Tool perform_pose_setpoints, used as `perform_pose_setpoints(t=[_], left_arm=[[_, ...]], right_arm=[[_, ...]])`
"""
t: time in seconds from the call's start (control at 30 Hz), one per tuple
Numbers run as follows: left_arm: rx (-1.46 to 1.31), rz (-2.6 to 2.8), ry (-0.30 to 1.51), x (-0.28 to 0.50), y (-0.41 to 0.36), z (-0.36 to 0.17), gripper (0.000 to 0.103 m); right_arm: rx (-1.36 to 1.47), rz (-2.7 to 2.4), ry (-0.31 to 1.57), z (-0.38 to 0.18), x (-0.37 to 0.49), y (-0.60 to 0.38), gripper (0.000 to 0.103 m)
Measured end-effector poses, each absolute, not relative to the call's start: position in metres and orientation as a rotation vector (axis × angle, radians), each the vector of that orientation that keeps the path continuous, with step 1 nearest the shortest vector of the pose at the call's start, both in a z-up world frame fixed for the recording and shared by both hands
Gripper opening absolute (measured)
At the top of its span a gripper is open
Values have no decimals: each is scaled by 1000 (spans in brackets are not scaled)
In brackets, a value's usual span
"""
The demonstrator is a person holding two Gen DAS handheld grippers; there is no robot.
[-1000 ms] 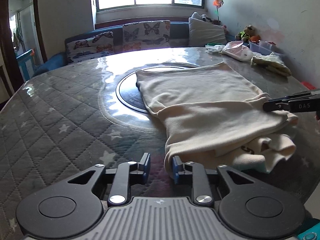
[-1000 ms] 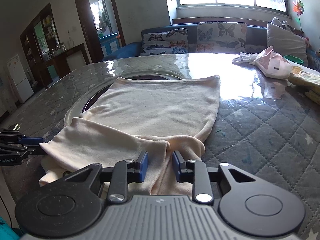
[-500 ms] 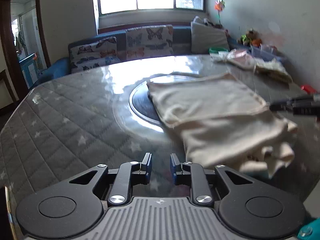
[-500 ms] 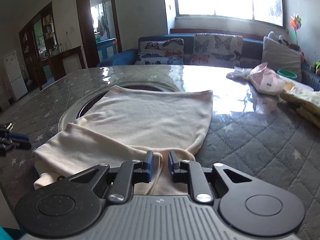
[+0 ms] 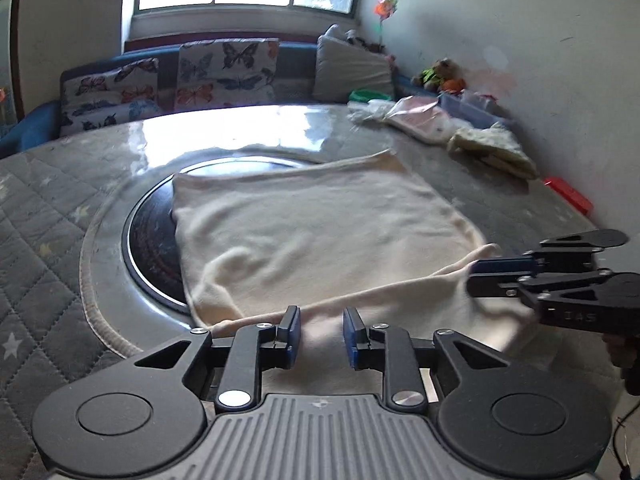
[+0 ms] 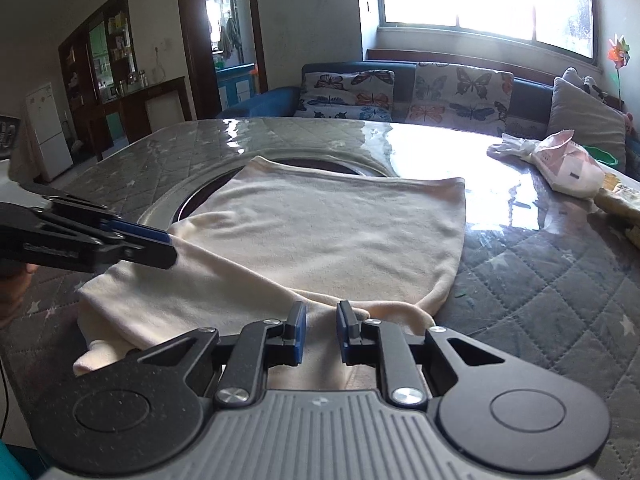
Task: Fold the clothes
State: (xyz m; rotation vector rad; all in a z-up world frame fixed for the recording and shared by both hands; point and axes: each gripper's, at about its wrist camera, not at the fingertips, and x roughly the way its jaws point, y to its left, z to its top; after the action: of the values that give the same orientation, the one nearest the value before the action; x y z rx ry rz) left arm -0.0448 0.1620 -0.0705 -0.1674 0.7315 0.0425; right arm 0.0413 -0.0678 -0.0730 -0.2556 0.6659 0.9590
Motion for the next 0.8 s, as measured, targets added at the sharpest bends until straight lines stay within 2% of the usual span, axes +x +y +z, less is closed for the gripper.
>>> perform_pose_setpoints(t=[0.1, 0.23, 0.5, 0.8], left_arm=[[-188, 52, 739, -42, 169, -75, 36], [-184, 65, 725, -47, 169, -71, 39], [-115, 79, 716, -55, 163, -72, 46], [-51, 25, 667, -73, 141, -54, 50]], right_arm=[[-257, 957, 671, -76, 43, -67, 17], [-256, 955, 672, -74, 43, -67, 18], [-269, 981, 654, -69, 32, -71, 30], [-293, 992, 625, -60, 18, -79, 36]])
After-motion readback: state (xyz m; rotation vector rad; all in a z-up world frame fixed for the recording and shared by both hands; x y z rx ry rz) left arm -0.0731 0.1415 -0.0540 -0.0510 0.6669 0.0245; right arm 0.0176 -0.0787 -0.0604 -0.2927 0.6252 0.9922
